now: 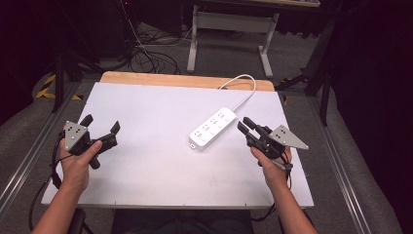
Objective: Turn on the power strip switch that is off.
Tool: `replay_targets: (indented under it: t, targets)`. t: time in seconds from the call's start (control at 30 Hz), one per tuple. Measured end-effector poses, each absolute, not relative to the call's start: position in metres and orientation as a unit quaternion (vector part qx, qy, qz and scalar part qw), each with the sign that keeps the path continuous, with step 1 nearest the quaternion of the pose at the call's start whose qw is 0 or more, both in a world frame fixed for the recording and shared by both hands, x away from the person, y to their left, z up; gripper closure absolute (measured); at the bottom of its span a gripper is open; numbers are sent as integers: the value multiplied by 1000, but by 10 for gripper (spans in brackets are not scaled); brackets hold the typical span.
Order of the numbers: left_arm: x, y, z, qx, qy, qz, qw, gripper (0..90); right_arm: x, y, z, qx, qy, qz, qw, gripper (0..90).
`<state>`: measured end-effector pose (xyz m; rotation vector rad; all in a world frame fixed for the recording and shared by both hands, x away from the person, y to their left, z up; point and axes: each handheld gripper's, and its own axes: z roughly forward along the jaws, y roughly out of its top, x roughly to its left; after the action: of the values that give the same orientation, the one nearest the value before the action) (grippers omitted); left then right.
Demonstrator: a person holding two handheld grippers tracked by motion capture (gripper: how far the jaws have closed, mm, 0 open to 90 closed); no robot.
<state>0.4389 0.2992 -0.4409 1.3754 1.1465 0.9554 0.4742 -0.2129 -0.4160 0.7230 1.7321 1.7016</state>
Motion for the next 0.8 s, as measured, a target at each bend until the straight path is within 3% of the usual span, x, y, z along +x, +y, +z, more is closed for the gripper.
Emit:
replay_targets:
  t: [0.23, 0.63, 0.8]
  targets:
    - [439, 299, -441, 574, 480, 399, 529, 75, 478, -215, -416, 302, 640, 634, 313, 363]
    - [439, 300, -441, 574, 482, 399, 529, 76, 480, -217, -417, 315, 629, 636, 318, 309]
    - [439, 299, -441, 576, 479, 399, 529, 73, 483, -218, -419, 322, 634, 632, 307, 54]
